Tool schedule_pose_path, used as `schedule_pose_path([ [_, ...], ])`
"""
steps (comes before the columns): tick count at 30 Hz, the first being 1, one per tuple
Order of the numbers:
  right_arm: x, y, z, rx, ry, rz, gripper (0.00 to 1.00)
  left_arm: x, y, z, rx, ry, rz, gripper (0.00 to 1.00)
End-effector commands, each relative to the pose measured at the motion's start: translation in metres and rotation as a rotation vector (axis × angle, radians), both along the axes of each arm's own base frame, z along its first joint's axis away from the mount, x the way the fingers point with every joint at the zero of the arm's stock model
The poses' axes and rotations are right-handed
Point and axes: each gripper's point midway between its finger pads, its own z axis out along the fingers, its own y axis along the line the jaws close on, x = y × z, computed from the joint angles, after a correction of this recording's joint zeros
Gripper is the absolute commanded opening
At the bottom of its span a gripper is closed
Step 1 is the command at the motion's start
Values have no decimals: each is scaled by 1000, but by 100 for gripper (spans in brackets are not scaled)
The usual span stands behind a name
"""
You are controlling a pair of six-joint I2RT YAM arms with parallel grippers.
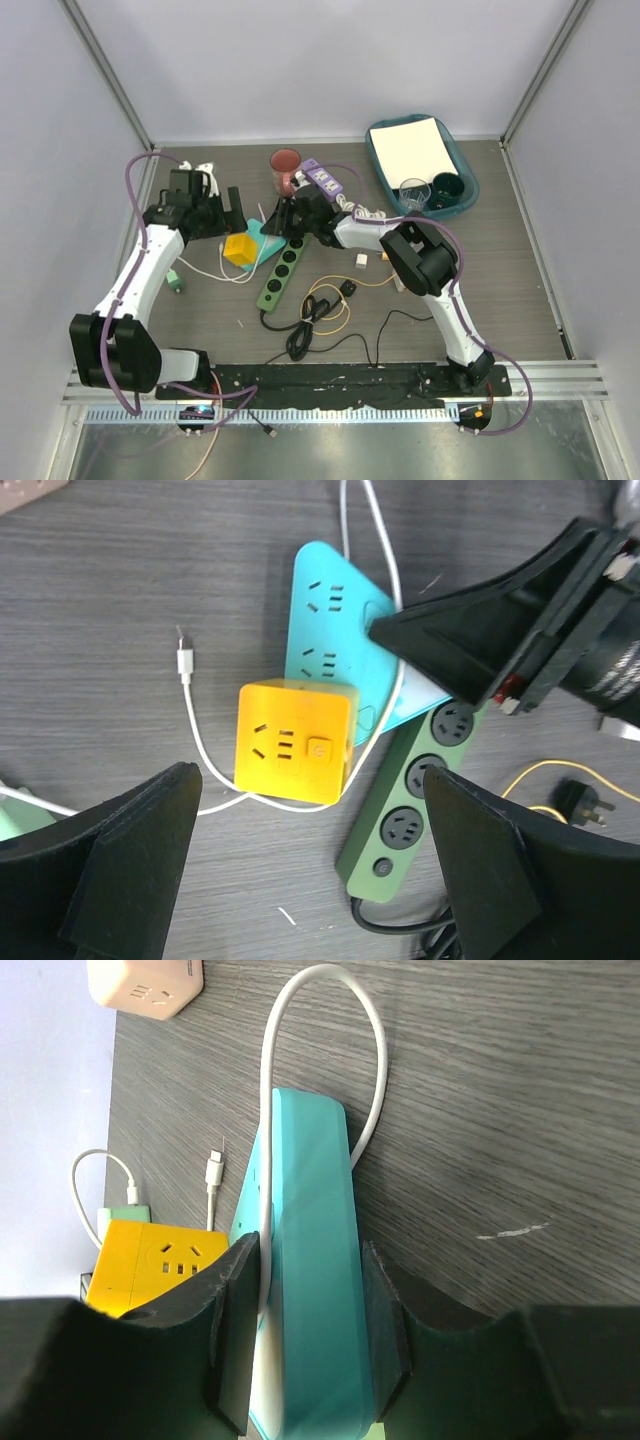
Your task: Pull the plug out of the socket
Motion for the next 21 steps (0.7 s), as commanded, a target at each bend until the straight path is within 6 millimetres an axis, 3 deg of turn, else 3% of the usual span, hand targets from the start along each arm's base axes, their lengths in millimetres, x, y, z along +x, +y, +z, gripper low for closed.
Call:
schedule_pose_path([
  [1, -25, -10, -28, -111, 50, 42, 1, -11, -5, -13, 30, 32, -68, 96],
  [8, -24, -10, -30, -125, 46, 52, 1, -12, -7, -41, 72, 82, -104, 96],
  [21, -35, -3, -33, -98, 51, 134, 1, -12, -14, -70, 47, 192, -134, 91],
])
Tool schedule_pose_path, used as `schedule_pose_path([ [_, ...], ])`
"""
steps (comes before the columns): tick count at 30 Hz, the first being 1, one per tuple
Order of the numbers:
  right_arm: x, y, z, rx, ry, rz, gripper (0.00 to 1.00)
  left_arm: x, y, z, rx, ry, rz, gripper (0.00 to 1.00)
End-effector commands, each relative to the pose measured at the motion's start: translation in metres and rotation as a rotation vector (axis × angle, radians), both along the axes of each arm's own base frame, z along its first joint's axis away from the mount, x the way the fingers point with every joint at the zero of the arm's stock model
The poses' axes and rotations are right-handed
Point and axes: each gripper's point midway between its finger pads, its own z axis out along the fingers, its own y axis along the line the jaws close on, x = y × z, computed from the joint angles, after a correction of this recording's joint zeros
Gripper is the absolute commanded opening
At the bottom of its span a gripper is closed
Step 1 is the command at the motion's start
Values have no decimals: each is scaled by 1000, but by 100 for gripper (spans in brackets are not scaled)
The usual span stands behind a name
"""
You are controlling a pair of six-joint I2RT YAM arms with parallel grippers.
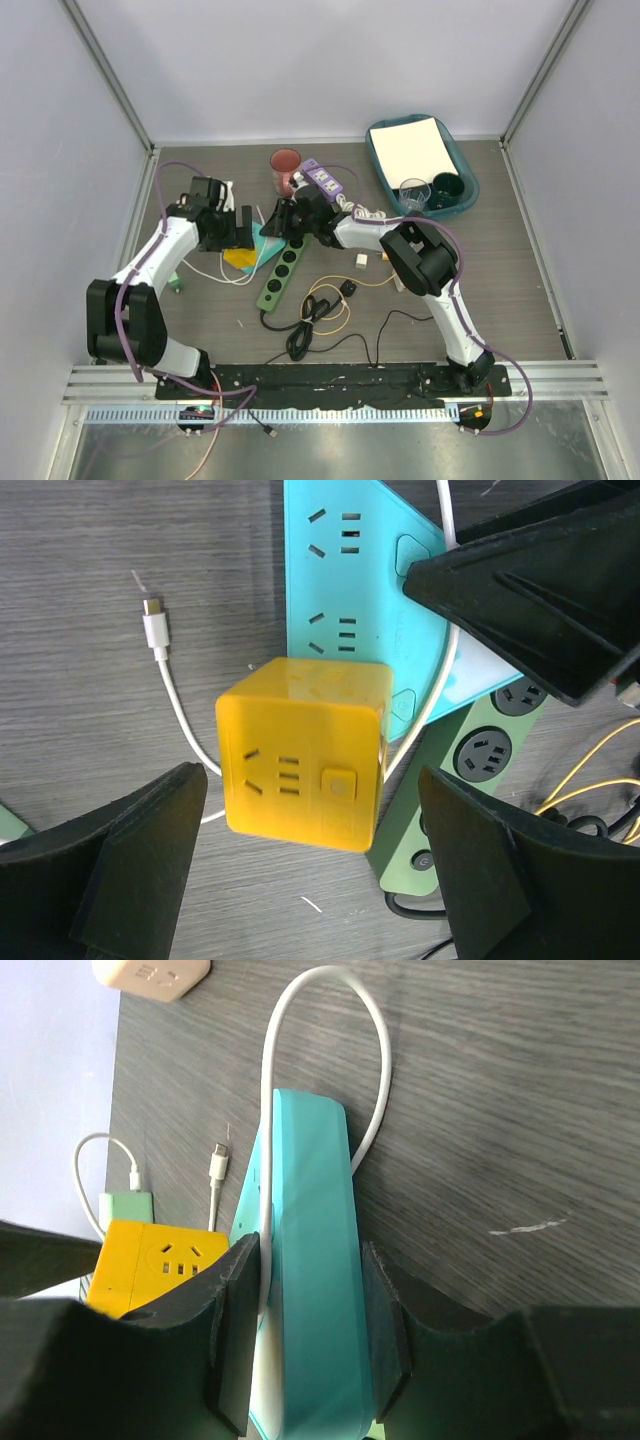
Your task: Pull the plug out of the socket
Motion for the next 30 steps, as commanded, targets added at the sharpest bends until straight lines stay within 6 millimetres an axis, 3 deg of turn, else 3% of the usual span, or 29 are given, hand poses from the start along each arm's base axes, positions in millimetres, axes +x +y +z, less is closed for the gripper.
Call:
schedule_pose_path([
  [1, -32, -4, -35, -103, 50, 120, 1, 4, -8, -6, -27, 15, -33, 90],
  [6, -35, -3, -42, -99, 61, 134, 1, 0, -8, -15, -27, 54, -37, 87],
  [12, -37, -4, -43, -90, 64, 135, 1, -4, -12, -19, -49, 71, -47, 73],
  [17, -37, -7, -46, -96, 59, 122, 1, -6, -20, -19, -94, 83, -64, 40],
  [18, -37, -8, -49, -100, 61, 118, 1, -6, -22, -19, -100, 84, -67, 30],
  [19, -37, -8, -51, -101, 63, 114, 1, -6, -21, -18, -100, 80, -69, 9],
  [20, -37, -8, -52, -103, 63, 113, 1, -6, -21, -17, -96, 76, -70, 1],
  [30, -34, -32, -77, -224, 35, 66, 1, -3, -2, 2, -8, -8, -21, 0],
])
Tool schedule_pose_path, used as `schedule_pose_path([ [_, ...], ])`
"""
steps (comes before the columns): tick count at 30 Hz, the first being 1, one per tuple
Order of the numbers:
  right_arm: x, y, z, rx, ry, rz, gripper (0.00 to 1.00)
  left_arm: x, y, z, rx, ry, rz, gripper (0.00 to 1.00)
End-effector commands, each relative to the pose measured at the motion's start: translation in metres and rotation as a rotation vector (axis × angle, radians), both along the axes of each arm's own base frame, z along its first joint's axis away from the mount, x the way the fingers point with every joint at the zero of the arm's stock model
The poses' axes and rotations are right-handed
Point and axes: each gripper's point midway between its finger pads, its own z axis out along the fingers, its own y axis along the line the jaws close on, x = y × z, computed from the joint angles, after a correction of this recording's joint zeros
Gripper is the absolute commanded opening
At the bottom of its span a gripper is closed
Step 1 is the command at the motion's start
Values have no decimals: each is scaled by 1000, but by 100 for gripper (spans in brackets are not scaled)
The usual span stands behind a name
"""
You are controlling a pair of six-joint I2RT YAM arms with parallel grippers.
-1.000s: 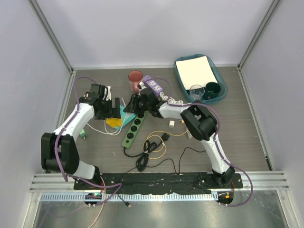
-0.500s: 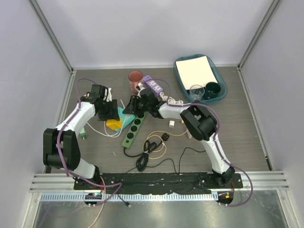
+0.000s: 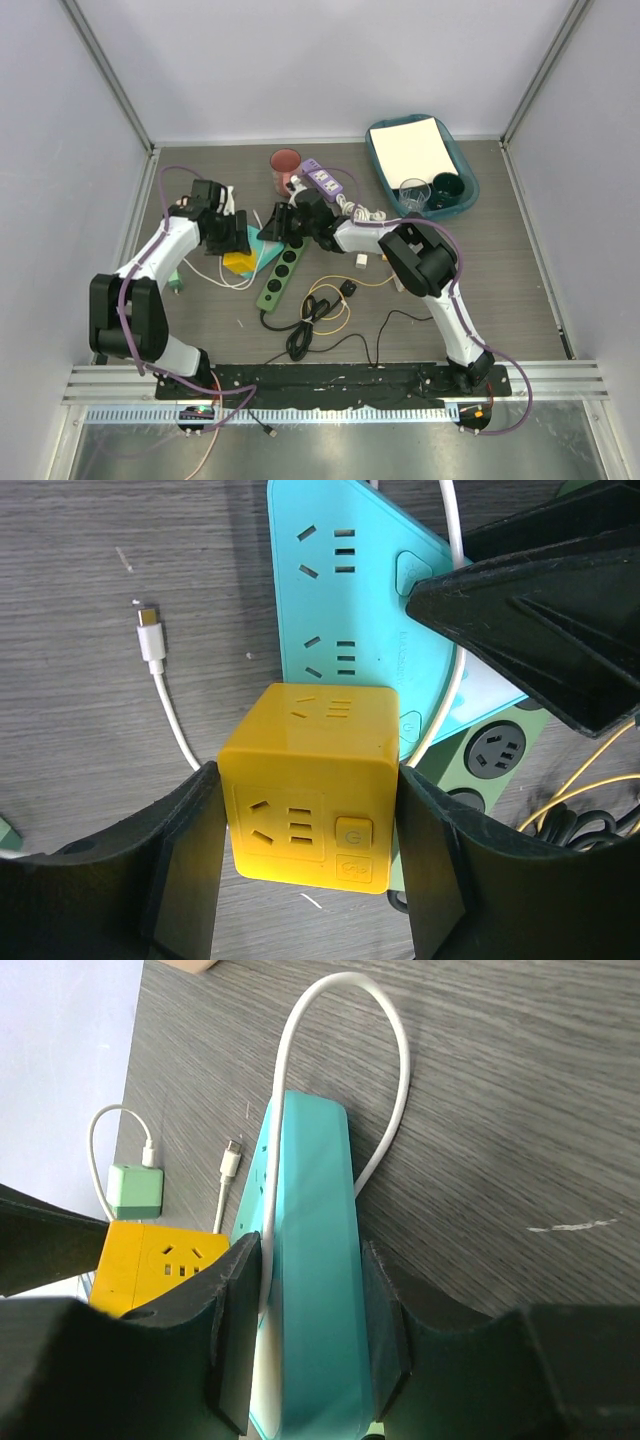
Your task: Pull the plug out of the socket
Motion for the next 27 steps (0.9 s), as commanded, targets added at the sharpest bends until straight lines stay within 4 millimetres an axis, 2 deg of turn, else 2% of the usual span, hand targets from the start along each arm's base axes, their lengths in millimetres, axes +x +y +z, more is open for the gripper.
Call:
schedule_pose_path([
  [1, -20, -40, -77, -265, 43, -19, 1, 3, 2, 22, 18, -82, -9, 0],
  [9, -18, -58, -91, -359, 36, -77, 1, 0, -20, 37, -116, -111, -31, 0],
  [10, -19, -59, -93, -363, 40, -80, 1, 0, -18, 37, -106, -115, -29, 0],
  [13, -18, -62, -99, -386, 45, -89, 1, -1, 7, 35, 33, -105, 24, 0],
  [15, -17, -62, -100, -391, 44, -89, 1, 0, 12, 41, 60, -119, 30, 0],
  [16, -17, -62, -101, -394, 44, -94, 1, 0, 10, 42, 44, -124, 30, 0],
  [18, -15, -63, -100, -396, 44, -103, 1, 1, -11, 53, -92, -162, 13, 0],
  [21, -15, -64, -100, -394, 45, -105, 1, 0, -27, 53, -197, -157, 17, 0],
  [23, -15, -65, -100, -405, 36, -108, 1, -2, -22, 51, -156, -129, 31, 0],
  [25, -12, -69, -97, -422, 24, -121, 1, 2, -3, 48, -48, -133, 65, 0],
  [27, -11, -70, -96, -432, 14, -120, 1, -2, 6, 51, 4, -140, 74, 0],
])
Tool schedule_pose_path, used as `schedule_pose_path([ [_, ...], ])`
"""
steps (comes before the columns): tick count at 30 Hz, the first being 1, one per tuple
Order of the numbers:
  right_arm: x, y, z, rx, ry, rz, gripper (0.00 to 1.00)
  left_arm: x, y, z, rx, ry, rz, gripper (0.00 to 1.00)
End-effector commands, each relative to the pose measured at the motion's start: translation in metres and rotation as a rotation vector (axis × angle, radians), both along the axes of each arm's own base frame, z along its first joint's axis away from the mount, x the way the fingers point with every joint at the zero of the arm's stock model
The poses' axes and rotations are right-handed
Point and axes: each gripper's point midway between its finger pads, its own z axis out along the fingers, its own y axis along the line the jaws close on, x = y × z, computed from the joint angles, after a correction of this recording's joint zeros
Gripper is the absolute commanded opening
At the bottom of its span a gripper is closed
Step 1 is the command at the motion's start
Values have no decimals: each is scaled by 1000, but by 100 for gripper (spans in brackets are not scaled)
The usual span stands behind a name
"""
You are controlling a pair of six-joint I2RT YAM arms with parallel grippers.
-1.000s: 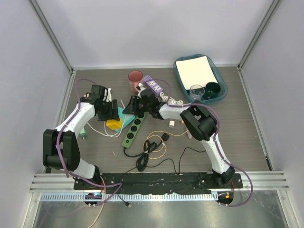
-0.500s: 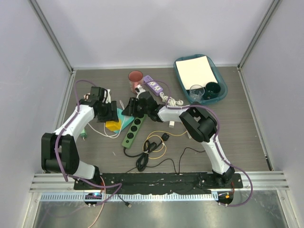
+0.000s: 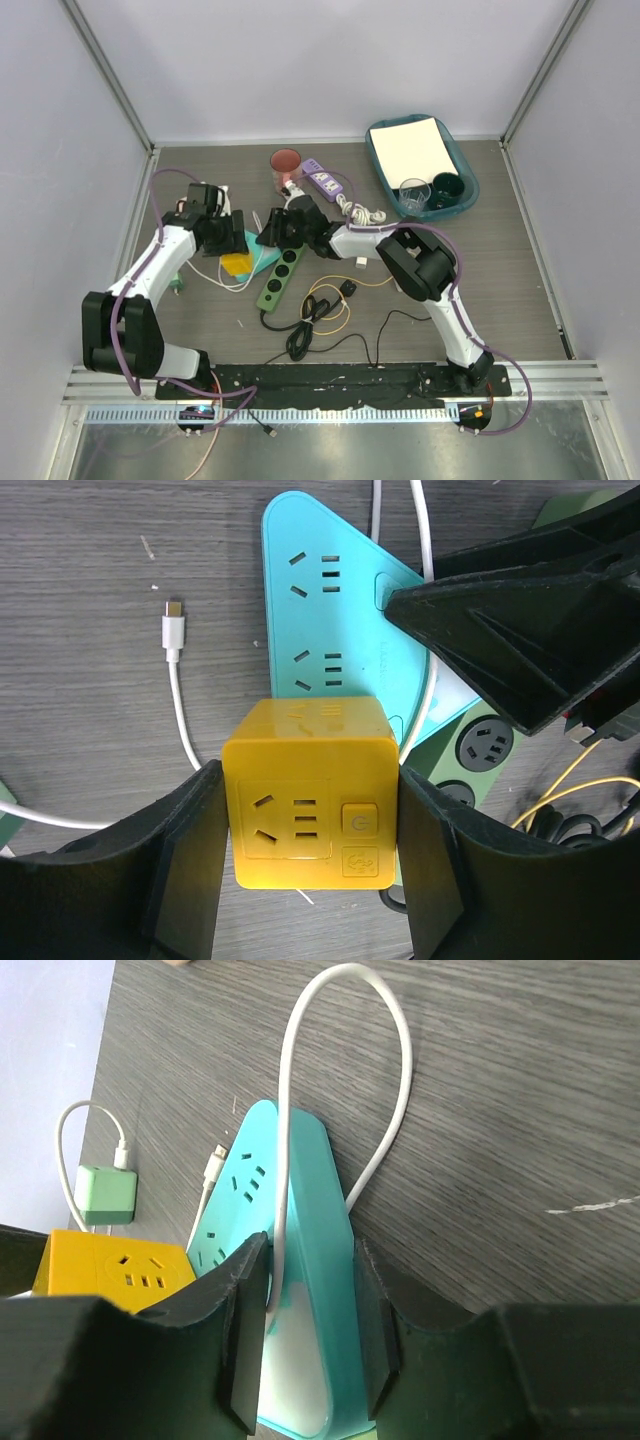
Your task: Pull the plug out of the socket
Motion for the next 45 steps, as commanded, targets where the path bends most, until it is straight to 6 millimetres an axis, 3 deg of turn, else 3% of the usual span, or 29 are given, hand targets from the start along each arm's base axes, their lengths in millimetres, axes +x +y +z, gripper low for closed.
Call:
schedule_pose_path([
  [1, -9, -70, -90, -368, 86, -86, 1, 3, 5, 34, 26, -77, 20, 0],
  [6, -9, -56, -81, -311, 95, -57, 1, -6, -3, 26, -16, -53, -14, 0],
  [9, -16, -33, -61, -203, 111, 35, 2, -8, -7, 17, -33, -32, -29, 0],
  [10, -15, -26, -46, -146, 107, 42, 6, -7, -7, 15, -30, -27, -32, 0],
  [14, -19, -16, -11, -11, 140, 83, 55, -4, -4, 10, -8, -16, -22, 0],
  [18, -14, -20, 14, 20, 117, 71, 64, -3, -2, 8, 2, -2, -14, 2],
  [20, -14, -20, 20, 22, 108, 80, 66, -5, -1, 9, 4, 7, -18, 28],
  [21, -15, -20, 22, 18, 106, 87, 66, -6, -1, 12, 6, 1, -17, 58],
  [22, -14, -21, 22, 2, 110, 89, 66, -6, 2, 13, 19, 2, -8, 67],
  [28, -15, -19, 10, -33, 130, 131, 67, -16, 11, 13, 59, 11, 17, 79],
  [31, -16, -19, 5, -50, 131, 142, 67, -19, 11, 10, 56, 22, 17, 91],
  [34, -20, -18, -1, -58, 142, 174, 66, -23, 10, 6, 49, 36, 12, 93],
  [40, -32, -8, -10, -74, 174, 247, 67, -27, 3, -7, 17, 68, 4, 83],
  [43, -37, -3, -16, -73, 191, 274, 66, -29, -1, -12, -7, 87, -5, 72],
  [45, -40, -2, -21, -75, 206, 283, 66, -31, -5, -15, -26, 99, -14, 59],
])
